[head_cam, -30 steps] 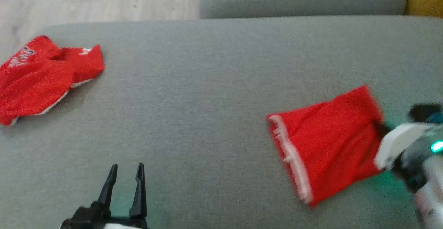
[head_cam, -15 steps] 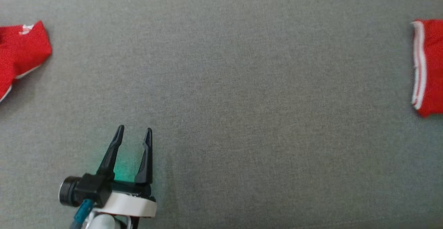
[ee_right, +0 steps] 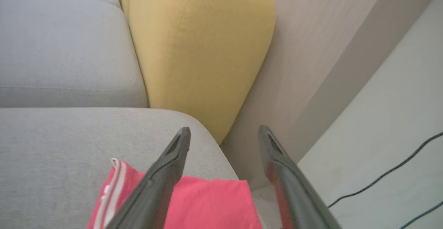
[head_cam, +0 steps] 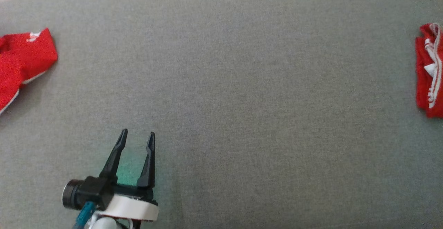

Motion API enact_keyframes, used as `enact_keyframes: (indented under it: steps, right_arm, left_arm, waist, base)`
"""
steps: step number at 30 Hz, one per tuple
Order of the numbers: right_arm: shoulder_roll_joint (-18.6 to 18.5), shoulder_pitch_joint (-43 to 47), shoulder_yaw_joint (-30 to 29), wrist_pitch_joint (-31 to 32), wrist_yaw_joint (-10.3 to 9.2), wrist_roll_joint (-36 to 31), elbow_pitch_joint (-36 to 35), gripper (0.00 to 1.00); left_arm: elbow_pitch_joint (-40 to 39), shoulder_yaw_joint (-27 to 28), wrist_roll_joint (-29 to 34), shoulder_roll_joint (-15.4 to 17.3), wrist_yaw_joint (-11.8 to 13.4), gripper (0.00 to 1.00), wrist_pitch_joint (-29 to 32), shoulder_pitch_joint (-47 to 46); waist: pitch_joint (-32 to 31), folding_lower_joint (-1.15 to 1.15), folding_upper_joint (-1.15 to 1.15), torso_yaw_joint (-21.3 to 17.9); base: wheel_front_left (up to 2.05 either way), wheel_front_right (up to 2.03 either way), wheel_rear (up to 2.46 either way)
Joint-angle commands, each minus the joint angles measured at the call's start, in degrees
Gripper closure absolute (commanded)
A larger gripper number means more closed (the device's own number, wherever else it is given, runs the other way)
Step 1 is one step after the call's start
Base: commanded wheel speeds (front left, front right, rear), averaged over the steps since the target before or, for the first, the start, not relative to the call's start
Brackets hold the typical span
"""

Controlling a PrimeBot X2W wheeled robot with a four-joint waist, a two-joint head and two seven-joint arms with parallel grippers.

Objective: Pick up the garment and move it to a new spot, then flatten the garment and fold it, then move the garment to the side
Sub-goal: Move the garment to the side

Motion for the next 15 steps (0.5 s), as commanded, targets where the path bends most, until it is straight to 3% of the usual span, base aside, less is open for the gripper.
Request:
enact_keyframes:
  steps: [1, 6, 15]
  right_arm:
    - [0.5, -0.2, 1.9, -2.1, -0.04, -0.4, -3.0, 0.00]
    - [4.7, 4.8, 6.7, -5.3, -0.04, 1.5, -7.6, 0.00]
    - [12.8, 23.2, 17.5, -6.2, -0.04, 12.2, -21.4, 0.00]
  left_arm:
    - [-1.5, 2.4, -0.8, -0.1, 0.1, 0.00, -0.6, 0.4]
    - [-1.2, 3.3, -1.6, -0.9, 0.1, 0.00, -0.6, 1.6]
    - [-0.1, 5.5, -2.6, -1.6, 0.5, 0.00, -0.6, 5.1]
  waist:
    - [-1.7, 0.00, 0.00, 0.1]
    - [-6.0, 0.00, 0.00, 1.0]
    - [-13.3, 0.00, 0.00, 3.1]
  base:
    - [0.00, 0.00, 0.00]
    - [0.00, 0.00, 0.00]
    - [0.00, 0.00, 0.00]
